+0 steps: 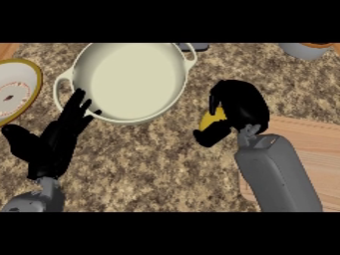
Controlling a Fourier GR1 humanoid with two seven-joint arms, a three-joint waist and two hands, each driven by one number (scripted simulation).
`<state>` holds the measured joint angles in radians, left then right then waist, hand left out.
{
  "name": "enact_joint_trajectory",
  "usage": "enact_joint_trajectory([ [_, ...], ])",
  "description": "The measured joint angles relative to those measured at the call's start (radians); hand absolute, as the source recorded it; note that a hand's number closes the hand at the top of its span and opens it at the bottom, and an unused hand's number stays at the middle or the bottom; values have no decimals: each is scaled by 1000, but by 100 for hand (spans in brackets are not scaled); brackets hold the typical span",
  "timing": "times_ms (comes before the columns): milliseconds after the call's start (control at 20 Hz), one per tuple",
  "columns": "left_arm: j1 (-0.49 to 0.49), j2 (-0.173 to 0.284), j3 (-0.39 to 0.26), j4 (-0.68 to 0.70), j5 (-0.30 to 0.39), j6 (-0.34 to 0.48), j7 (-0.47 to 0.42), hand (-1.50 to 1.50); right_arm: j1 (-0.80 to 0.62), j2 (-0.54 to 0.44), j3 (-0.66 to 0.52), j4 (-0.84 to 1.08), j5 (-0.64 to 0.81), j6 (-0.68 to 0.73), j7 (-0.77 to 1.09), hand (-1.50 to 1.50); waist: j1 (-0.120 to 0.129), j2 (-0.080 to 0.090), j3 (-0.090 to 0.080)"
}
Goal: Pick the lemon from the cutting board and place it in the pot
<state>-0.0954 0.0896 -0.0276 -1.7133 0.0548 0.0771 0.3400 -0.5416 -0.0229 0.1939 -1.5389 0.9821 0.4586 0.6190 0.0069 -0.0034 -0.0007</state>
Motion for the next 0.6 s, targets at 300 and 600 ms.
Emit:
enact_joint_trajectory([
  [300,7,4,6,-9,4,-11,-1,0,-64,0,-21,-170,-1,15,53,150,-7,0,0],
  [600,7,-8,0,-11,-3,-4,4,0,-223,4,-65,-311,-43,73,77,150,-7,-1,1],
])
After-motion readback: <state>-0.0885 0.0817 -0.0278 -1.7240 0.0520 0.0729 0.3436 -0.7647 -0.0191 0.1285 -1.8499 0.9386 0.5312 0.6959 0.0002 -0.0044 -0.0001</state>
